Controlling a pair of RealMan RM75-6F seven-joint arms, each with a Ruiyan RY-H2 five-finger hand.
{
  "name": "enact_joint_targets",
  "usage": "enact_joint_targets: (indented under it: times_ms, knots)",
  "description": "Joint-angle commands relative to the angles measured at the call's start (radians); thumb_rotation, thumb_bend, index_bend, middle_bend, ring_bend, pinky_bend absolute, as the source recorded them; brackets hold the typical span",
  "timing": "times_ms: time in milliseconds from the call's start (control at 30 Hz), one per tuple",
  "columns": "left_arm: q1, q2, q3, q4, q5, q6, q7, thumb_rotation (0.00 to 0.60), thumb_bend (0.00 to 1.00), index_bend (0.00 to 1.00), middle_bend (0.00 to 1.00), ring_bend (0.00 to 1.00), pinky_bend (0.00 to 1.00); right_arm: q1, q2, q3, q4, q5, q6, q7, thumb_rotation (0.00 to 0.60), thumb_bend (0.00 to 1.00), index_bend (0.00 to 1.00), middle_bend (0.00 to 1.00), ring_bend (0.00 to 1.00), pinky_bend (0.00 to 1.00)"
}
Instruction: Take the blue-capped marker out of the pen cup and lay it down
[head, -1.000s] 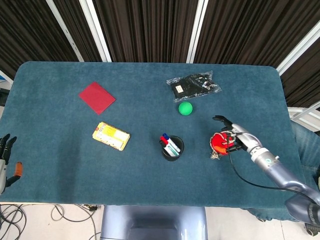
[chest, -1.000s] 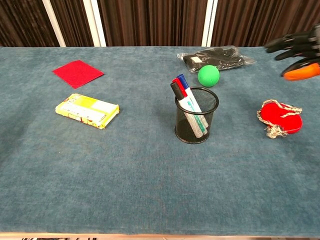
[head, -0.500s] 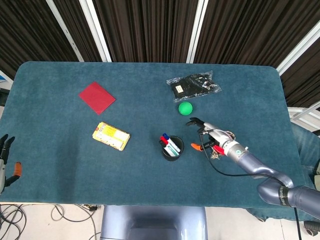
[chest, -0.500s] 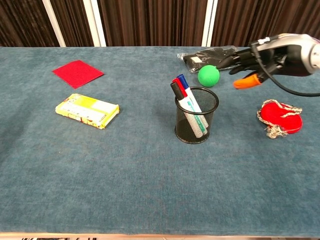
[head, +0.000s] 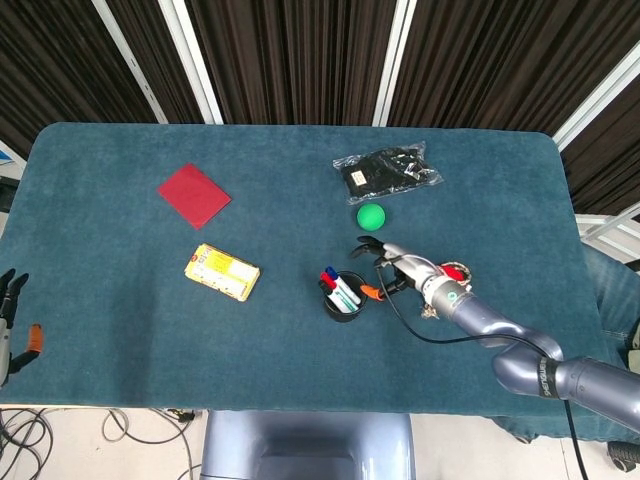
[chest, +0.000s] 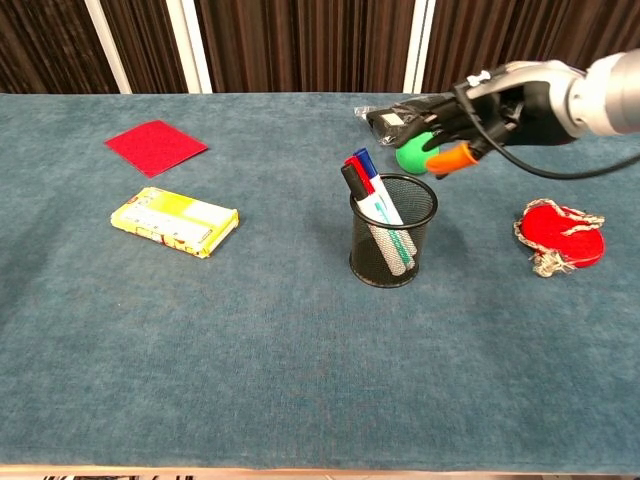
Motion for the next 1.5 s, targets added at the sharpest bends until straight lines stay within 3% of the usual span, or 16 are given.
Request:
enact_joint_targets:
  times_ms: [33, 933, 1500]
  knots:
    - [0.0, 0.001, -0.001, -0.002, -0.004, -0.002, -0.002, 0.6, 0.51, 0.06, 0.0, 0.0, 0.0, 0.021, -0.008, 0.011, 0.007, 0.025, -0.022, -0.023, 0.6, 0.44, 0.28, 0.0, 0.0, 0.2]
    - [0.0, 0.008, -0.011, -0.015, -0.029, -0.011, -0.018, 0.6, 0.51, 0.06, 0.0, 0.0, 0.0, 0.134, -0.098, 0.008, 0.089, 0.269, -0.089, -0.21, 0.6, 0.5, 0.38, 0.0, 0.0, 0.2]
    - [0.001, 0.011, -0.014, -0.018, -0.038, -0.012, -0.021, 0.6, 0.51, 0.07, 0.0, 0.0, 0.0, 0.13, -0.105, 0.03, 0.093, 0.298, -0.115, -0.234, 0.6, 0.51, 0.42, 0.0, 0.0, 0.2]
